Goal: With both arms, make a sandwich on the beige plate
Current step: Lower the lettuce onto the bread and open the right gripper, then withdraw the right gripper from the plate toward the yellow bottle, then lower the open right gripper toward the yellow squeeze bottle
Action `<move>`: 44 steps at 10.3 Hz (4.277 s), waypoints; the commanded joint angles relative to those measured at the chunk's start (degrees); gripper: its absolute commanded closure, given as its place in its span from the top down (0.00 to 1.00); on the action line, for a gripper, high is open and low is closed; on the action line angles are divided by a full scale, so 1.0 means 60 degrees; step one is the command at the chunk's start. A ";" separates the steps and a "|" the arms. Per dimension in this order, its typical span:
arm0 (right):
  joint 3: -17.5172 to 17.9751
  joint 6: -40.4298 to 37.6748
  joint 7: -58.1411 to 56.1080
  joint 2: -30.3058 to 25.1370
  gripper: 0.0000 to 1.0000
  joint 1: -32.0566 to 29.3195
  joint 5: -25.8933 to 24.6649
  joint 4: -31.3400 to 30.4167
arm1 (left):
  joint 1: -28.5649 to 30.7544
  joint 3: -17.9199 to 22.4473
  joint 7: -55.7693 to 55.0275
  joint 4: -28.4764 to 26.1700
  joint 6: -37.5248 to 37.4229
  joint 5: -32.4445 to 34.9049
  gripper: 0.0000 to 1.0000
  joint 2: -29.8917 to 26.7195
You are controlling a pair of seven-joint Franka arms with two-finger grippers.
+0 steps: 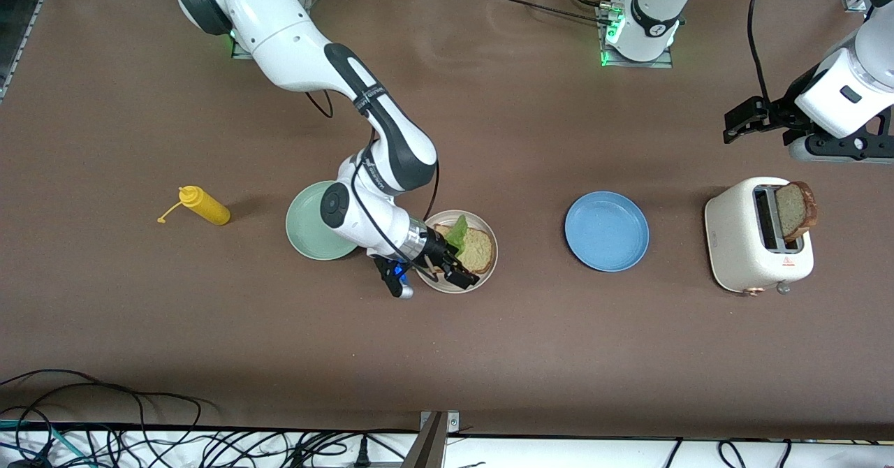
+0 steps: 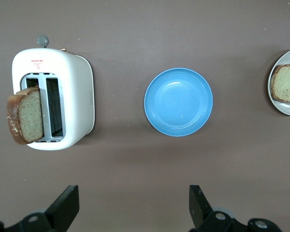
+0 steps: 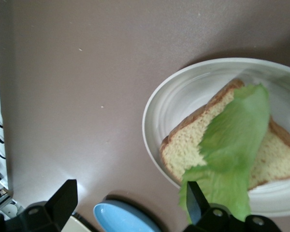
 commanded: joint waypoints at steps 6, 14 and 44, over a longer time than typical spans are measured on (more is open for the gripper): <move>-0.1316 -0.2436 0.0523 -0.1058 1.00 -0.0050 -0.0100 -0.0039 | 0.0030 -0.0030 -0.0016 0.0267 -0.0213 0.0110 1.00 0.0090; -0.4732 -0.8284 -0.4668 -0.2801 1.00 -0.0094 -0.1709 0.0050 | 0.0030 -0.0030 -0.0002 0.0267 -0.0213 0.0110 1.00 0.0090; -0.8302 -0.7485 -3.2434 -0.3625 1.00 -0.3120 0.4469 -0.9545 | 0.0015 -0.0030 -0.0031 0.0340 -0.0213 0.0110 1.00 0.0105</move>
